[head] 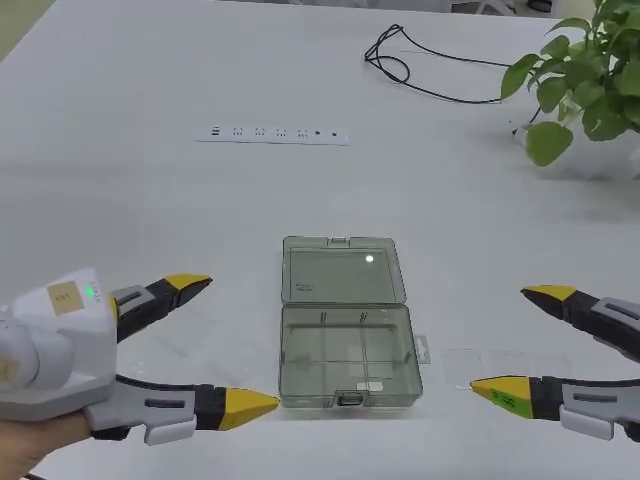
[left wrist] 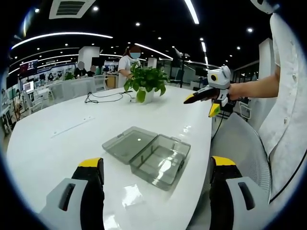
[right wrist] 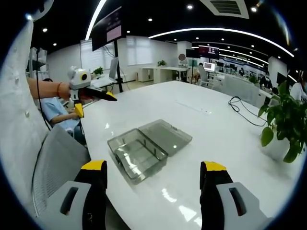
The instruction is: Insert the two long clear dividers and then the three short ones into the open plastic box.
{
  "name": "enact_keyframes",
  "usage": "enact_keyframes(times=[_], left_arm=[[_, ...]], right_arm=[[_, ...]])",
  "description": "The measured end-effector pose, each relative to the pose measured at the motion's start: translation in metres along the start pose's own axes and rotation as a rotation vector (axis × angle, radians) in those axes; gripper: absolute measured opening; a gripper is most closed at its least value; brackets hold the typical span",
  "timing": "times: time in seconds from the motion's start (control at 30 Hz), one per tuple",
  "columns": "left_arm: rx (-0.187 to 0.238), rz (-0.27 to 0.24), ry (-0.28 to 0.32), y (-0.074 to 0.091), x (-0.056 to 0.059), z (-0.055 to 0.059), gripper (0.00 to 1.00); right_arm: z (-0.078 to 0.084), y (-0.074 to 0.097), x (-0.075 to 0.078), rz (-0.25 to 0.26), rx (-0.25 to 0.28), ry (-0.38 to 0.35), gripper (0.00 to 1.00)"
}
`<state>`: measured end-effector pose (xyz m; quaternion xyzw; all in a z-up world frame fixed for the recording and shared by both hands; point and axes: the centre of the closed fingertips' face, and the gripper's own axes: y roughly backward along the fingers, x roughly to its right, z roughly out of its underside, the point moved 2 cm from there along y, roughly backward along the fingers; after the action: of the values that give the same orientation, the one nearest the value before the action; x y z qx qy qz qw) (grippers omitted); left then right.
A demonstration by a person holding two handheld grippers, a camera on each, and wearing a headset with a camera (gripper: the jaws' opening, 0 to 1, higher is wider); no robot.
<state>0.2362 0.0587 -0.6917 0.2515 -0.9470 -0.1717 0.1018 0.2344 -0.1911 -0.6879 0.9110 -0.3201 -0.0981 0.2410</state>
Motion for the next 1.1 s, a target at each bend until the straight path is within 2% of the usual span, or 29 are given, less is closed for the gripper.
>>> enact_keyframes(times=[0.5,0.73,1.0,1.1], left_arm=[[-0.018,-0.002,0.000,0.001,-0.003,0.003,0.93],[-0.036,-0.005,0.007,0.000,-0.006,0.008,0.92],[-0.057,-0.014,0.030,0.000,-0.012,0.018,0.92],[-0.084,-0.037,0.045,0.001,-0.020,0.029,0.90]], right_arm=[[0.001,0.002,0.000,0.002,0.003,-0.003,0.80],[0.003,0.001,0.002,0.001,0.002,-0.008,0.80],[0.004,0.000,0.003,0.000,0.004,-0.011,0.80],[0.006,-0.001,0.004,-0.001,0.003,-0.013,0.80]])
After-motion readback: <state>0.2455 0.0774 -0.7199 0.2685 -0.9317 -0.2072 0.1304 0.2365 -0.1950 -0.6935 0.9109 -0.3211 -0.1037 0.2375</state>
